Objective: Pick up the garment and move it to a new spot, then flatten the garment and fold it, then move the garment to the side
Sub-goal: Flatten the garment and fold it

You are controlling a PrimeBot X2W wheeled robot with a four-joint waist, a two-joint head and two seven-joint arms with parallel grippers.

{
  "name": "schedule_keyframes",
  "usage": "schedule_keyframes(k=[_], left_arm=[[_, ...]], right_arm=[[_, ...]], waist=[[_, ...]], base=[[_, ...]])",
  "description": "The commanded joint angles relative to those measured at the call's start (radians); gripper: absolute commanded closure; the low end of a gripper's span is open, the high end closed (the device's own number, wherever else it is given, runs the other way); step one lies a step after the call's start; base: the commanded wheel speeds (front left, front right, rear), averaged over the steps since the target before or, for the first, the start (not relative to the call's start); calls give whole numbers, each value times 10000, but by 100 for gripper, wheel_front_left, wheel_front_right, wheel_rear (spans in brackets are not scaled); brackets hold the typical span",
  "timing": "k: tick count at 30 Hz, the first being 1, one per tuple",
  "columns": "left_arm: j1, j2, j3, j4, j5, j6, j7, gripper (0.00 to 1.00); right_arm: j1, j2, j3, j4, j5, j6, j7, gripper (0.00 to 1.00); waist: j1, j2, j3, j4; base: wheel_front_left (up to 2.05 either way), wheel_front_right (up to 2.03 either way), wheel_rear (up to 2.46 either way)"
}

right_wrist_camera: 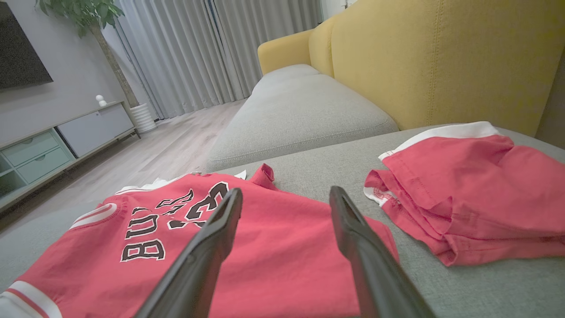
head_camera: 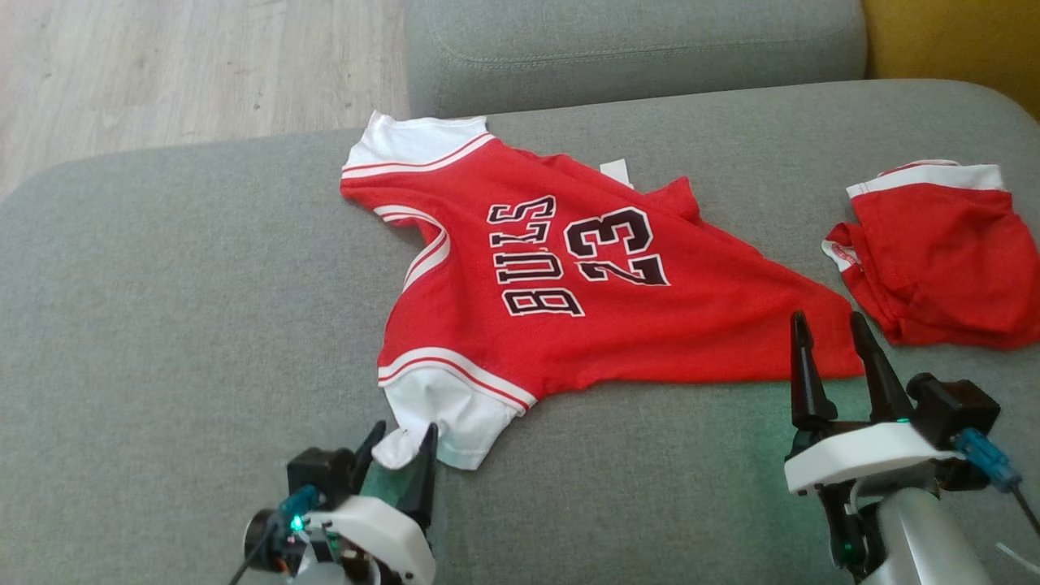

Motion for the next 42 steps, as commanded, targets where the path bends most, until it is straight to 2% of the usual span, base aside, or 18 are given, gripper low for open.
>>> schedule_keyframes(k=[1,11,29,31,32,33,42], left_arm=[[-72,189,144,-309,63,-9,26,0],[-72,385,-154,-560,461,373,-102,0],[27,383,-560,-335,366,472,754,0],[1,386,-564,-362,326,448,751,61],[-10,394,-569,-383,317,433,722,95],[-20,400,-562,-423,305,426,650,100],[-5,452,-129,-781,-58,564,-72,100]], right_arm=[[-178,-32,245,-242,92,-9,-100,0],[-179,-32,233,-133,90,-9,-79,0],[-267,-32,300,-41,138,-9,-59,0],[-270,-32,295,-51,134,-9,-60,0],[-270,-32,291,-53,133,-9,-60,0],[-267,-32,282,-52,132,-9,-61,0],[-227,-32,301,16,164,-9,-65,0]], waist=[[1,0,-19,15],[1,0,-66,64],[1,0,-92,10],[1,0,-66,13],[1,0,-58,16],[1,0,-56,23],[1,0,-165,91]], base=[[0,0,0],[0,0,0],[0,0,0],[0,0,0],[0,0,0],[0,0,0],[0,0,0]])
